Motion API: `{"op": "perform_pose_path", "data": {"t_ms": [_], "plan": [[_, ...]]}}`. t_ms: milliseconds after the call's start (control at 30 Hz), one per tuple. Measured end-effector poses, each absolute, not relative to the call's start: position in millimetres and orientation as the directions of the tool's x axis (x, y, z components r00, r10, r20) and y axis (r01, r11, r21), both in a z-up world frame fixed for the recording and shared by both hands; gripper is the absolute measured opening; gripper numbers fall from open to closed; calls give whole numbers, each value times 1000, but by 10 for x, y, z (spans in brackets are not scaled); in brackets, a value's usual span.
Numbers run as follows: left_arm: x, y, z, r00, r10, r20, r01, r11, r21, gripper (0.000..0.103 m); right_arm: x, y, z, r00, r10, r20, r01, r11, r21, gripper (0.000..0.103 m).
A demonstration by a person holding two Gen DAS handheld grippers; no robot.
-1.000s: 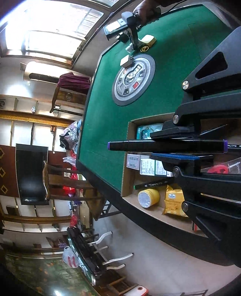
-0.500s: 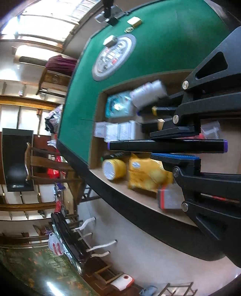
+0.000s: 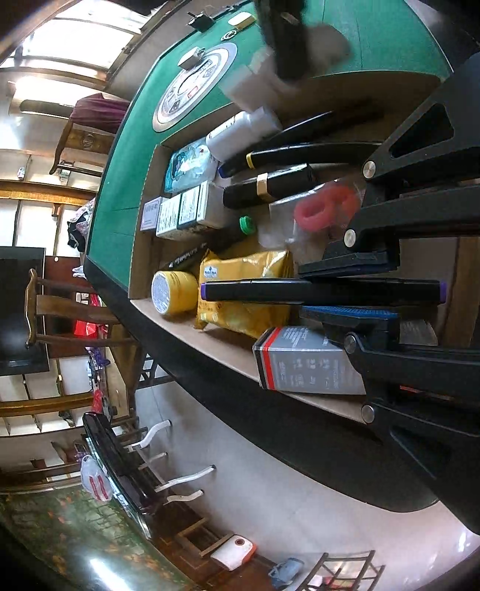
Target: Organize objects
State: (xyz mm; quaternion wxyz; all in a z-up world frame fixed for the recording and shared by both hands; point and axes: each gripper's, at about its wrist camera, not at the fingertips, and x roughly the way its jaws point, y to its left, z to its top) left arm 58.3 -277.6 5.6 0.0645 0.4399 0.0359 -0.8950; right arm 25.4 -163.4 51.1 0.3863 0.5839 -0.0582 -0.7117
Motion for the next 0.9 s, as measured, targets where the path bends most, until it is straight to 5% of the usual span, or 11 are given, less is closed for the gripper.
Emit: {"op": "perform_pose_path", "data": {"t_ms": [267, 367, 433, 700, 900], "plan": [[818, -2857, 334, -718, -124, -685, 159, -987, 12, 13, 347, -2084, 415, -32, -585, -810, 488, -717, 498, 32], [878, -2925, 414, -739, -156, -655, 188, -982, 21, 29, 386, -2156, 455, -69, -570, -819, 498, -731, 467, 32], [937, -2988, 470, -757, -181, -627, 224, -975, 11, 51, 431, -2166, 505, -107, -548, -829, 513, -745, 426, 33], [1091, -3136, 618, -770, -308, -559, 355, -935, 27, 75, 545, -2148, 606, -252, -464, -849, 528, -801, 281, 44], [1107, -3023, 649, -755, -381, -533, 405, -911, 78, 76, 564, -2099, 604, -204, -517, -831, 521, -776, 355, 44]]}}
